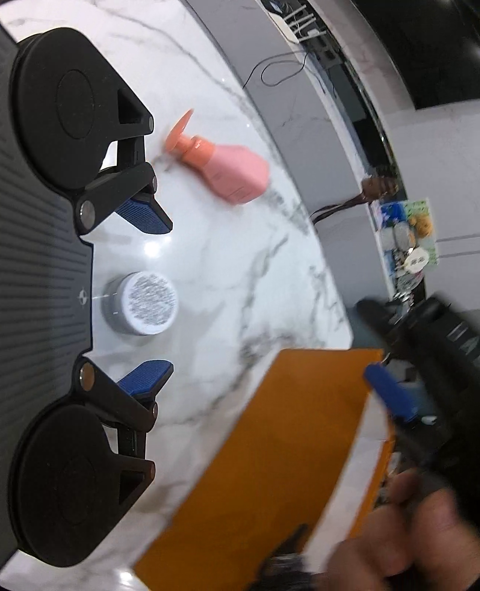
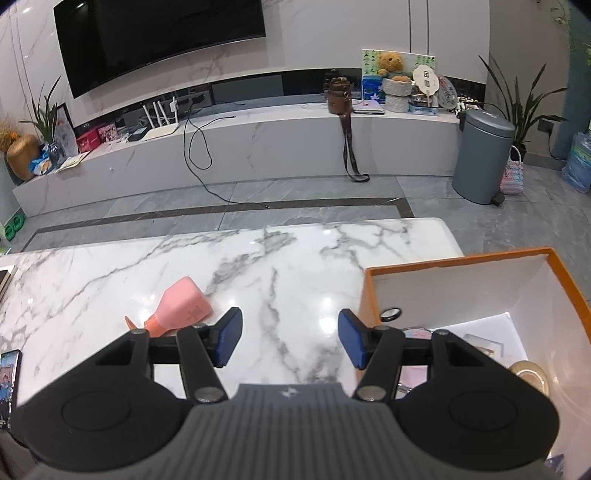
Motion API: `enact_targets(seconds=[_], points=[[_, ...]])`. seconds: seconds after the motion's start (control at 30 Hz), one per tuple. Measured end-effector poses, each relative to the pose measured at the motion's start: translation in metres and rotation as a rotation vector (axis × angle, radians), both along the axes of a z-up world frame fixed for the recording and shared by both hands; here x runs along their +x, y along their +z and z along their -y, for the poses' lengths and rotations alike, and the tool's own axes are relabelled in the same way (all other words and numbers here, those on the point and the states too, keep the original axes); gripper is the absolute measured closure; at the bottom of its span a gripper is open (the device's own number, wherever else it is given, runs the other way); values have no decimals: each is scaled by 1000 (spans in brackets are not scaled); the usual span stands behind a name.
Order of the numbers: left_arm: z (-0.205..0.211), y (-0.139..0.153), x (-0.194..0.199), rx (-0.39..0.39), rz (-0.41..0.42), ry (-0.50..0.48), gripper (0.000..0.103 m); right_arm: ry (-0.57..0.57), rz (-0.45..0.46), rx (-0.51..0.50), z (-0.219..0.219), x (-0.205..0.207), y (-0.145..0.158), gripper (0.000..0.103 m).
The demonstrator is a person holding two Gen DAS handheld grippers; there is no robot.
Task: Organize rigid objects
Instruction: 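Withdraw both tools from the orange box back toward the table, then grasp the white-lidded jar with the left tool while the right tool grasps the pink pump bottle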
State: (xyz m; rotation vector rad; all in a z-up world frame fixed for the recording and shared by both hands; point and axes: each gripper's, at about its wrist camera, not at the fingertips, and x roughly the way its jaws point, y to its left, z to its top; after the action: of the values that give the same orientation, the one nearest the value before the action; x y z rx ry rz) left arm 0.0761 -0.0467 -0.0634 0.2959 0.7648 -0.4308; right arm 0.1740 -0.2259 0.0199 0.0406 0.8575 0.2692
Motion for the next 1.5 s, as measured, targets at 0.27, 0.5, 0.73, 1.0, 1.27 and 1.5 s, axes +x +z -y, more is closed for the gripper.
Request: enact_targets(seconds=[0.27, 0.5, 0.73, 1.0, 1.27, 1.5], points=[[-4, -15, 2, -14, -22, 4, 27, 13, -15, -15, -15, 9, -9, 45], [-13, -16, 2, -50, -65, -24, 56, 34, -28, -34, -29, 11, -18, 44], [-41, -8, -4, -36, -97, -28, 57, 60, -45, -47, -51, 15, -28, 44], [-94, -2, 3, -31, -119, 96, 56, 89, -83, -21, -87, 23, -47, 44], [-144, -2, 19, -17, -123, 226, 56, 25, -105, 50, -128, 30, -64, 35], [-170, -2, 29, -23, -116, 272, 56, -133, -133, 125, -143, 35, -85, 35]])
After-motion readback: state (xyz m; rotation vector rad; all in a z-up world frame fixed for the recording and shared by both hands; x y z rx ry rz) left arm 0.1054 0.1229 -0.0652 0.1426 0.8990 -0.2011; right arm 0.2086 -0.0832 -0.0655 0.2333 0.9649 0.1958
